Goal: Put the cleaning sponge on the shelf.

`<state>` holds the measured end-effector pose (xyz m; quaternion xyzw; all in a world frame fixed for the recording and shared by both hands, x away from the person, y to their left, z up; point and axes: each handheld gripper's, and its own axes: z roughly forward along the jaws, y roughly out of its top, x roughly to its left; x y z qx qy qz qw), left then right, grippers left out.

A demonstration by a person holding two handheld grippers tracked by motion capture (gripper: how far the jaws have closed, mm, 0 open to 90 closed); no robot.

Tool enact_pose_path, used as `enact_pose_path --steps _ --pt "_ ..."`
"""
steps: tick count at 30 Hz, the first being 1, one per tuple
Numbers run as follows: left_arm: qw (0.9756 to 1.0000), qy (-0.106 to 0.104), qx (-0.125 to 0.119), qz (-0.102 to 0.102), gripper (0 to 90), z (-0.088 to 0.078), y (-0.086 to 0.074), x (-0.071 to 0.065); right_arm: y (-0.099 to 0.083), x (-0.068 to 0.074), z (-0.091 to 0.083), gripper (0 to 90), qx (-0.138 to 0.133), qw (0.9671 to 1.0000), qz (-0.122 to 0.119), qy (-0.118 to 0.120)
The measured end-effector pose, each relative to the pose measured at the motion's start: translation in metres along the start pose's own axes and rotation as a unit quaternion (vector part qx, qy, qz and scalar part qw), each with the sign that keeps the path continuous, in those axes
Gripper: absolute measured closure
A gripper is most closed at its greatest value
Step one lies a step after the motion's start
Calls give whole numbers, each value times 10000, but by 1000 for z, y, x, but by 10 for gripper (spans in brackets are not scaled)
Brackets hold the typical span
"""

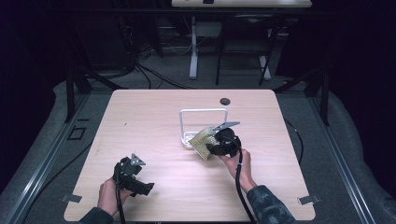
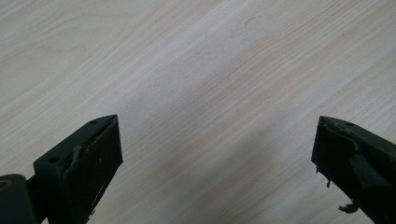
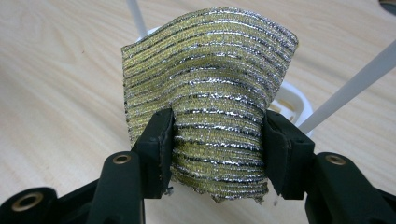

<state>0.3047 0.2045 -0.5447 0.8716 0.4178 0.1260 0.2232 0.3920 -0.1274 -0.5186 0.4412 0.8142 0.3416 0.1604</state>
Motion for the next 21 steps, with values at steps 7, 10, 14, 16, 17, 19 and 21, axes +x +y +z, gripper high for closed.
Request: enact_pose_path --steps 7,10,14,16,17,19,21 --pt "10000 3 20 20 17 0 0 -1 4 1 10 480 -90 9999 92 -95" --pt "10000 -4 20 30 17 -1 0 -1 9 0 12 479 -126 9997 184 -78" --pt "10000 -19 53 71 18 0 0 -1 15 3 16 476 -257 9992 262 -144" --pt "9999 -39 75 78 18 1 0 -1 18 4 19 476 -286 9988 344 -179" --pt "9999 -44 82 84 18 1 0 -2 18 4 22 476 -245 9989 350 -213" --pt "9999 -36 64 87 18 1 0 -2 19 5 26 476 -198 9987 309 -345" --pt "9999 -31 54 80 18 1 -1 -2 20 6 29 475 -210 9984 323 -418"
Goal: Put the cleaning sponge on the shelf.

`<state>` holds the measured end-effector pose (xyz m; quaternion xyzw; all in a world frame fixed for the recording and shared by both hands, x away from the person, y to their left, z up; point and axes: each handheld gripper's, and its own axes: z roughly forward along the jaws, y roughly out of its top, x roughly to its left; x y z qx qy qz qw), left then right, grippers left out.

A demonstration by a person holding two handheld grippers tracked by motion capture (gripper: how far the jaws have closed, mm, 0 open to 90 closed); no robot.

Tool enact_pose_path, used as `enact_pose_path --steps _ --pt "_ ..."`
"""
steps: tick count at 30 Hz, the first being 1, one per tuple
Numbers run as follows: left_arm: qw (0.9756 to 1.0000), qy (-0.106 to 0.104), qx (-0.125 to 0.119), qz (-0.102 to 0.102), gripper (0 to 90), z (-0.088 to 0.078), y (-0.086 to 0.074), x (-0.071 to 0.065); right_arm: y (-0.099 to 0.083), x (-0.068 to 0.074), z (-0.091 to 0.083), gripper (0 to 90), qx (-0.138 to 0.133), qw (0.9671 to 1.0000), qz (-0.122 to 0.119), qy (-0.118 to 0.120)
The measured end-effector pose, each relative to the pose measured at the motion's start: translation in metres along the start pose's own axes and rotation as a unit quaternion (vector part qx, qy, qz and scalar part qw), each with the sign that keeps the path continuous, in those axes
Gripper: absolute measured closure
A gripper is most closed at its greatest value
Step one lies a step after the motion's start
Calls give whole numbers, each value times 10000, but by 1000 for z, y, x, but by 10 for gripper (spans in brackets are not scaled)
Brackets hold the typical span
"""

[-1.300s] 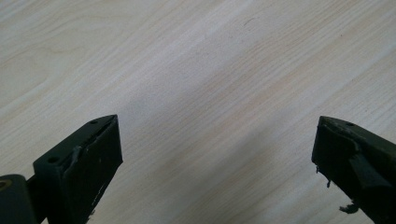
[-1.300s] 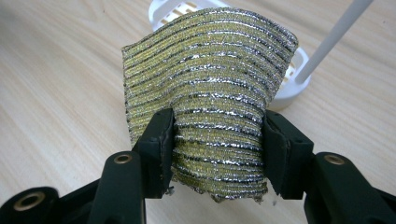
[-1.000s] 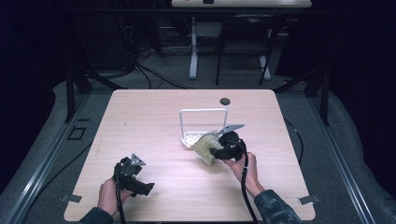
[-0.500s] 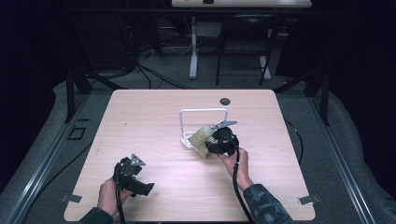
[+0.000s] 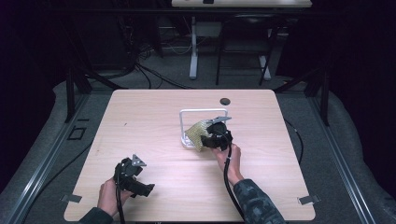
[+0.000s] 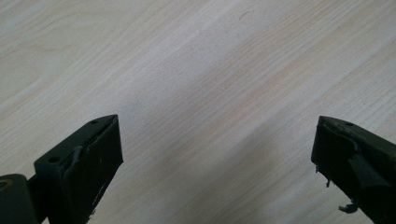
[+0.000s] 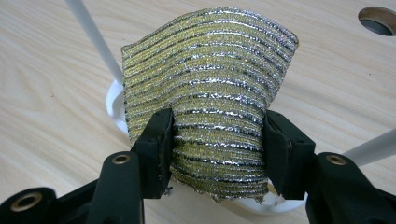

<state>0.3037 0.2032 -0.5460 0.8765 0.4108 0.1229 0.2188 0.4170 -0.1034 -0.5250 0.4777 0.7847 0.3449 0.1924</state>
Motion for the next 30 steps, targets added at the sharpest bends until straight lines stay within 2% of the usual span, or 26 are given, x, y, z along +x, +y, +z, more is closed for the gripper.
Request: enact_pose_path --steps 11,21,22,30 --pt "10000 -9 20 14 18 1 0 0 2 3 9 472 4 9997 58 -217" --pt "10000 -36 51 39 25 2 0 0 3 -1 17 458 -28 9994 254 -211" --pt "10000 -48 58 37 25 2 0 0 3 -1 20 446 37 9994 234 -240" --pt "9999 -82 94 78 28 3 0 -1 2 -3 22 390 60 9991 294 -287"
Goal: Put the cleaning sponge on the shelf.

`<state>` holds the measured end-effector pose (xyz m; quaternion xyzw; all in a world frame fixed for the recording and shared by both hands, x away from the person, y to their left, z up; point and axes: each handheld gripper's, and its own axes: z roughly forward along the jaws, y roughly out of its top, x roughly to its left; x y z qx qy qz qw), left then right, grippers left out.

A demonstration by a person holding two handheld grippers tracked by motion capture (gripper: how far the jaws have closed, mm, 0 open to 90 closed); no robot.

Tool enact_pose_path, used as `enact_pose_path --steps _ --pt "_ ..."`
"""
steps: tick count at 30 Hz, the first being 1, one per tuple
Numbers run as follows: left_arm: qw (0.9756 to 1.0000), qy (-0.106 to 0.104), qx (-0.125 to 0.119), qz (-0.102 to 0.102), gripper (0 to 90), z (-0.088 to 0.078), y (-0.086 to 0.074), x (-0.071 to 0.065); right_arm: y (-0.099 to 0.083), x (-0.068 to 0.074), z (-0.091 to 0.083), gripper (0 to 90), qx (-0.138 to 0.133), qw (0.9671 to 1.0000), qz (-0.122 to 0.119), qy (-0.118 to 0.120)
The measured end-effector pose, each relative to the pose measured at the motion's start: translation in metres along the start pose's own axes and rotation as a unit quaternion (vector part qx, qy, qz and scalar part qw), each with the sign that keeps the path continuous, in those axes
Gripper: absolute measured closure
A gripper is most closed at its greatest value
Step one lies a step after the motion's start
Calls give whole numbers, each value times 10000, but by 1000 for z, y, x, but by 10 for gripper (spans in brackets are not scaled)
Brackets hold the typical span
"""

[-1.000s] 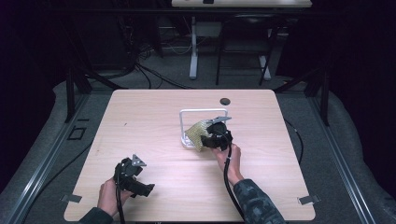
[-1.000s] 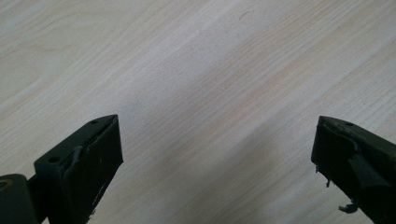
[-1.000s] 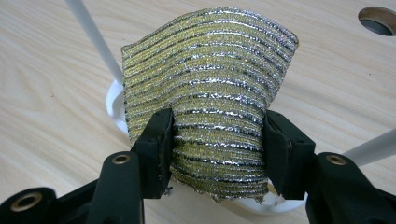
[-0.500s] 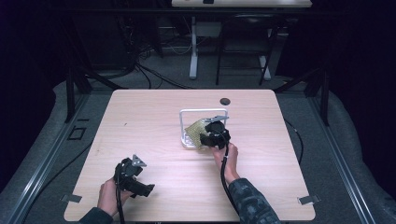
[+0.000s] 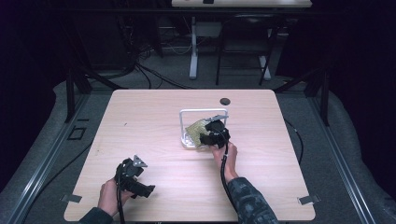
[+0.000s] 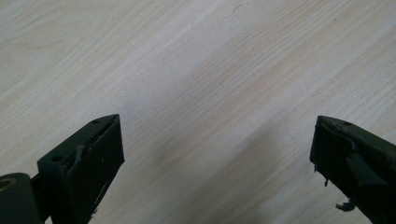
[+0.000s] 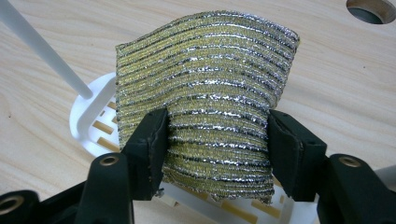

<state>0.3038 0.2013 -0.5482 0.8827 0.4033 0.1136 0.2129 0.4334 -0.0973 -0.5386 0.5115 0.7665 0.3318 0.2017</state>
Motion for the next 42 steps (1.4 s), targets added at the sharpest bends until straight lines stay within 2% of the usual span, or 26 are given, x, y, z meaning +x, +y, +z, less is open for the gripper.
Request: enact_pose_path --steps 8,11,12,15,21,34,37,42 --pt "10000 13 4 -7 40 -1 0 0 -3 0 1 299 47 9999 -38 -107" --pt "10000 12 5 0 39 -1 0 0 -3 -1 1 291 57 9999 -29 -106" --pt "10000 12 5 0 39 -1 0 0 -3 0 0 339 44 9999 -71 -134" --pt "10000 27 -6 1 41 -1 0 0 -2 2 -1 301 2 9998 -166 -85" --pt "10000 20 -4 -1 43 -1 0 0 -1 4 -9 279 -51 9998 -178 72" --pt "10000 22 -22 12 41 0 1 -1 -1 5 -41 223 -130 9982 -392 446" --pt "10000 27 -23 -4 40 0 1 -1 -2 5 -54 183 -147 9967 -593 540" --pt "10000 7 -1 19 38 0 2 -2 -3 6 -66 156 -165 9952 -732 630"
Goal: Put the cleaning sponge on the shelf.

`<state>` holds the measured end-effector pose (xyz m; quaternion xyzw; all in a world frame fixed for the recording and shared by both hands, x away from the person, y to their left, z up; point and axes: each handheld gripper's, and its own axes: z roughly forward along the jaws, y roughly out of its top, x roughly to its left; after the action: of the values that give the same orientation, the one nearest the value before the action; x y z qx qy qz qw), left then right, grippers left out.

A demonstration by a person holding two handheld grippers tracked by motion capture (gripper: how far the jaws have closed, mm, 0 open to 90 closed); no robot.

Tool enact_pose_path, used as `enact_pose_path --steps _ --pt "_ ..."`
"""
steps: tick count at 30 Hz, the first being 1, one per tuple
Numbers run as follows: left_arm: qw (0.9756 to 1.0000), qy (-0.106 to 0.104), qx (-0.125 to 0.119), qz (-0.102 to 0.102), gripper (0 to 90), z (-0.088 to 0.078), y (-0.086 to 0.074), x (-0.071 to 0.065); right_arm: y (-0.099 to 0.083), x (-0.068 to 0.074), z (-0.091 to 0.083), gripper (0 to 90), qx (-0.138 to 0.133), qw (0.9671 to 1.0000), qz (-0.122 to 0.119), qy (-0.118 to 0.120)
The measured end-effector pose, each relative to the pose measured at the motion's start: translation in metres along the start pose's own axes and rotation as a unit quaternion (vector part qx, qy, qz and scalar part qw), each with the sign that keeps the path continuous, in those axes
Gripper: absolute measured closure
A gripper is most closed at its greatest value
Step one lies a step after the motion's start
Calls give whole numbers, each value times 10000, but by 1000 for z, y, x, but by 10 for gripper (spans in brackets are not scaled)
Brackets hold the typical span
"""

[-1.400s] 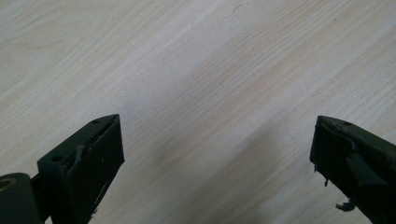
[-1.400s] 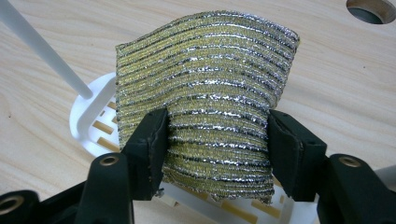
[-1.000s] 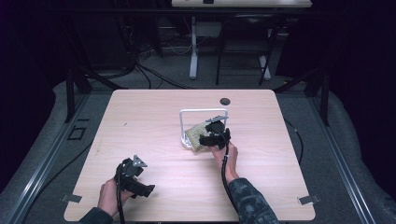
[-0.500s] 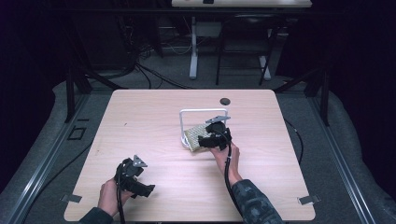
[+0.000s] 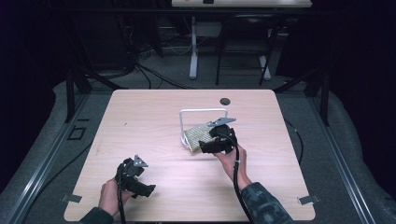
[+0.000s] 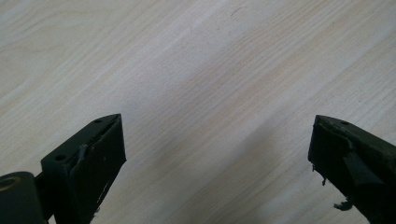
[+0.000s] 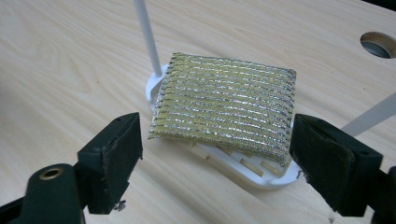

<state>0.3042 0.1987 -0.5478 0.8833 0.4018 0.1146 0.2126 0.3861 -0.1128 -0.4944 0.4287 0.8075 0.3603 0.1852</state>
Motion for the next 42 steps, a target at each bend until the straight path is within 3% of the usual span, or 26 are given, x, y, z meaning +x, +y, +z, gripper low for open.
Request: enact_pose_path --steps 4,11,17,27,42 --pt "10000 -5 -18 -22 35 1 0 0 -3 2 -15 145 45 9997 -167 162" --pt "10000 -5 0 -4 34 0 0 0 -10 2 -39 134 49 9991 -347 232" --pt "10000 -4 -17 0 33 0 0 0 -17 0 -57 80 120 9988 -375 290" --pt "10000 0 -31 -11 32 0 -1 -1 -45 -9 -84 61 253 9983 -503 118" --pt "10000 -13 8 -1 31 1 -1 -2 -94 -28 -109 12 542 9979 -340 -115"
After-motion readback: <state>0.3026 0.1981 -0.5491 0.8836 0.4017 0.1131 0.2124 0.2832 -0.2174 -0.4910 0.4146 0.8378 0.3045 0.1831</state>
